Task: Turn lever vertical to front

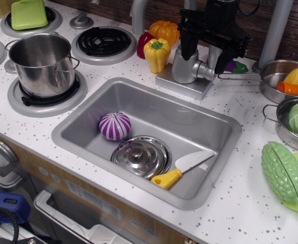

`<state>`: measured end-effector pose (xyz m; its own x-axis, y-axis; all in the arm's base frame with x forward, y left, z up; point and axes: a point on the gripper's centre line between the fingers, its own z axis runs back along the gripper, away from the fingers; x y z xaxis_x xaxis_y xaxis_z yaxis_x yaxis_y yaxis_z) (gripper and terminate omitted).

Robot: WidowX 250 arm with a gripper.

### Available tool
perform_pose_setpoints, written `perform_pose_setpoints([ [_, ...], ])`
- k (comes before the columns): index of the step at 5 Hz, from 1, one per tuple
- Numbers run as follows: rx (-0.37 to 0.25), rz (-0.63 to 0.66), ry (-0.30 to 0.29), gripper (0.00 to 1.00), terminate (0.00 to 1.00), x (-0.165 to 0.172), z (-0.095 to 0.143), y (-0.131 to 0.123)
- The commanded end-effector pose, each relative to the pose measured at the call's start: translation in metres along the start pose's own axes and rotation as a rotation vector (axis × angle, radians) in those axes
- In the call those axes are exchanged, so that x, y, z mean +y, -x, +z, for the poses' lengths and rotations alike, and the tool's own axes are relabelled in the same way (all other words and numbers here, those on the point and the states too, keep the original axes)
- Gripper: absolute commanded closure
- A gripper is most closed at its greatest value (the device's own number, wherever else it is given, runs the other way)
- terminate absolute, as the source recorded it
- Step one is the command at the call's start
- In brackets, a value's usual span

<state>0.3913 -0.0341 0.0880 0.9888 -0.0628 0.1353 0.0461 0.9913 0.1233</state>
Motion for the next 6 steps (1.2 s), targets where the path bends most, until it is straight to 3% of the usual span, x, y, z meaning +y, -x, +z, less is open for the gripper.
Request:
perform_pose_setpoints([
  [1, 0.0, 0.0, 0.0, 0.0, 0.0, 0.0, 0.0, 0.0],
  [3, -0.125, -0.016, -0.053, 0.0, 0.0, -0.003, 0.017, -0.02],
  [4, -0.212, -0.002, -0.039, 0.0, 0.0, -0.004, 0.023, -0.03],
  [6, -0.282, -0.003, -0.057, 0.0, 0.0, -0.002, 0.025, -0.046],
])
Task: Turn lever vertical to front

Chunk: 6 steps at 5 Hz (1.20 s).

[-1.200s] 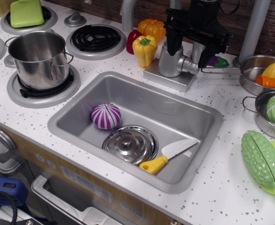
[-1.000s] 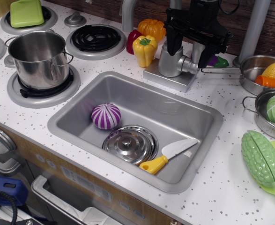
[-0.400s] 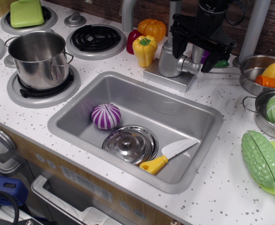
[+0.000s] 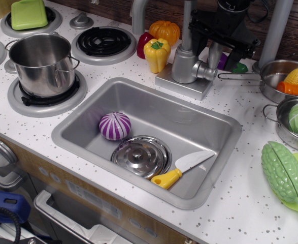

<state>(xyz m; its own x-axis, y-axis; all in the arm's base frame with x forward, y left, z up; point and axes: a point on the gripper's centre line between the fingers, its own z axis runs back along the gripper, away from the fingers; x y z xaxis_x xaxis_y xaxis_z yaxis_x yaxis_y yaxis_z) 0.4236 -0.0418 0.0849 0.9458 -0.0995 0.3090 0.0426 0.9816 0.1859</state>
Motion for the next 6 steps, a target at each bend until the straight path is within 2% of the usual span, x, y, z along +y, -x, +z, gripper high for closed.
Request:
perform_pose_setpoints([
  [1, -0.123, -0.003, -0.011, 0.0, 0.0, 0.01, 0.025, -0.029],
  [2, -0.137, -0.009, -0.006, 0.0, 0.0, 0.012, 0.019, -0.033],
  [3, -0.136, 0.006, 0.002, 1.0, 0.0, 0.013, 0.015, -0.034],
  [5, -0.13, 0.029, 0.01, 1.0, 0.0, 0.013, 0.013, -0.025],
  [6, -0.101, 0.06, 0.006, 1.0, 0.0, 0.006, 0.021, -0.014],
])
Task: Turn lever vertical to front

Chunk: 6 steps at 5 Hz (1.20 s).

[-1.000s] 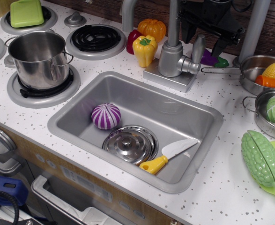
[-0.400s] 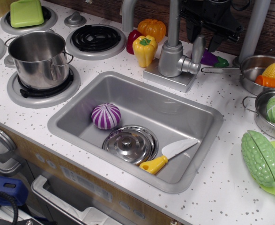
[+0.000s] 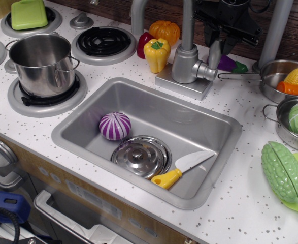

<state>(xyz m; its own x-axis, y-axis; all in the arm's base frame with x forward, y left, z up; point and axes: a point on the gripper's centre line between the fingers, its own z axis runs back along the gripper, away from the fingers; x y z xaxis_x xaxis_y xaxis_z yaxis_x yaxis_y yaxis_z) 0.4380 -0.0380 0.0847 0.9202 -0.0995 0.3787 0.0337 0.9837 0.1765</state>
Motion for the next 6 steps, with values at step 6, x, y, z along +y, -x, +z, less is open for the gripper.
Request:
perform_pose_setpoints([
  [6, 0.012, 0.132, 0.109, 1.0, 0.0, -0.004, -0.001, 0.044],
])
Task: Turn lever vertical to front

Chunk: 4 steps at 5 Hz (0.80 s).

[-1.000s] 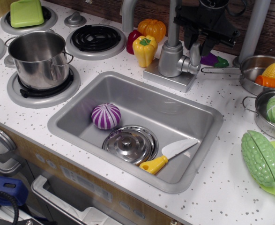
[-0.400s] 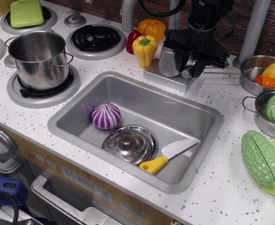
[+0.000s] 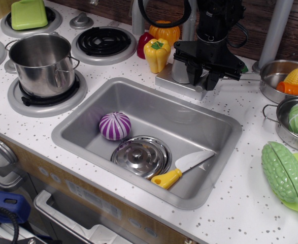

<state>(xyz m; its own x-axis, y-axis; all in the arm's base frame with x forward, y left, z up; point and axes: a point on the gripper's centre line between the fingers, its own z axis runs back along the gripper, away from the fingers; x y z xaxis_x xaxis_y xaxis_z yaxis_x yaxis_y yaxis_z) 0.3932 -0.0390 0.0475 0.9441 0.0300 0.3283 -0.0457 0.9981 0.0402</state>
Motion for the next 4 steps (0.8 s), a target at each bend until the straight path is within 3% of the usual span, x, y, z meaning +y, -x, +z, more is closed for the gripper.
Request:
perform_pose_setpoints([
  [1, -0.054, 0.0, 0.019, 1.0, 0.0, 0.002, 0.014, -0.011],
  [2, -0.035, -0.02, 0.014, 0.0, 0.0, 0.005, 0.024, -0.015],
  [4, -0.013, -0.019, -0.023, 0.0, 0.0, 0.001, 0.037, -0.017],
])
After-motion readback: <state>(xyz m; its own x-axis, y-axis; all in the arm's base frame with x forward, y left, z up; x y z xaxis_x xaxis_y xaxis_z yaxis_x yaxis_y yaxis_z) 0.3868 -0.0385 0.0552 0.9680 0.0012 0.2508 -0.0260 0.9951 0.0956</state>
